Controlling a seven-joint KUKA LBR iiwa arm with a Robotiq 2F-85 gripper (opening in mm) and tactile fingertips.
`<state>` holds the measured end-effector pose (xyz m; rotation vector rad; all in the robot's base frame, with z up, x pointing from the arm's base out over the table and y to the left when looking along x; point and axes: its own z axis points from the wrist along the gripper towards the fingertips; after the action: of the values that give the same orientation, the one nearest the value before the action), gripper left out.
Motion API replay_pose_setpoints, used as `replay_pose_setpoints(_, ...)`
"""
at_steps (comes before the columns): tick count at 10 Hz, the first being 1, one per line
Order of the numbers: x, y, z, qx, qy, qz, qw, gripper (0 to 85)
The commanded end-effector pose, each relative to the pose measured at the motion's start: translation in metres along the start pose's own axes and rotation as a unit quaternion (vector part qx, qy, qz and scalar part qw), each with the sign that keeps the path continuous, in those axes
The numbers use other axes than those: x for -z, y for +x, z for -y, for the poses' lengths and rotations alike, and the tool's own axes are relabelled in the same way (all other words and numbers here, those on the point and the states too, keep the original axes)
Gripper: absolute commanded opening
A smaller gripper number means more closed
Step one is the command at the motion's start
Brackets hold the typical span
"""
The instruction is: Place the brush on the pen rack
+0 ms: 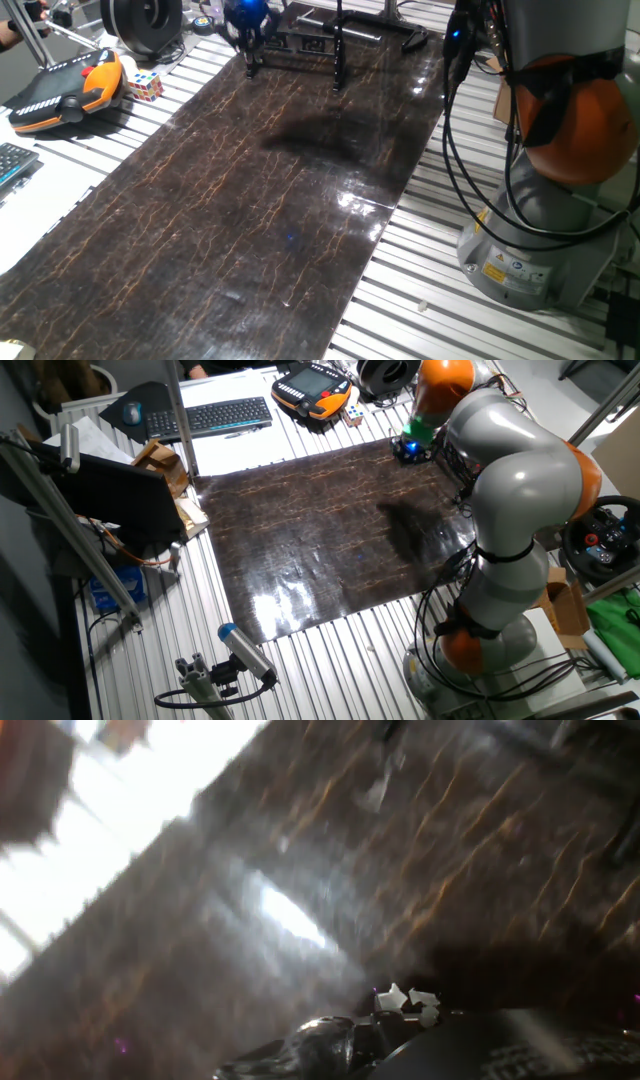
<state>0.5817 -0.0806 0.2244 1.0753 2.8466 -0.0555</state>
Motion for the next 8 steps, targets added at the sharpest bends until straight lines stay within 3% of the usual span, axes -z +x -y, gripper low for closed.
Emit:
replay_pose_setpoints(1,0.0,0.002,0.0,0.045,-0.01,-0.005,0.999,1.0)
replay_pose_setpoints(3,0.001,0.008,0.002,0.058,-0.018,-0.014,0.998,1.0)
replay_pose_setpoints(4,0.001,0.012,0.003,0.072,-0.012,-0.012,0.997,1.0)
replay_pose_setpoints(5,0.001,0.016,0.004,0.07,-0.018,-0.013,0.997,1.0)
replay_pose_setpoints(8,-0.001,0.017,0.005,0.071,-0.026,-0.009,0.997,1.0)
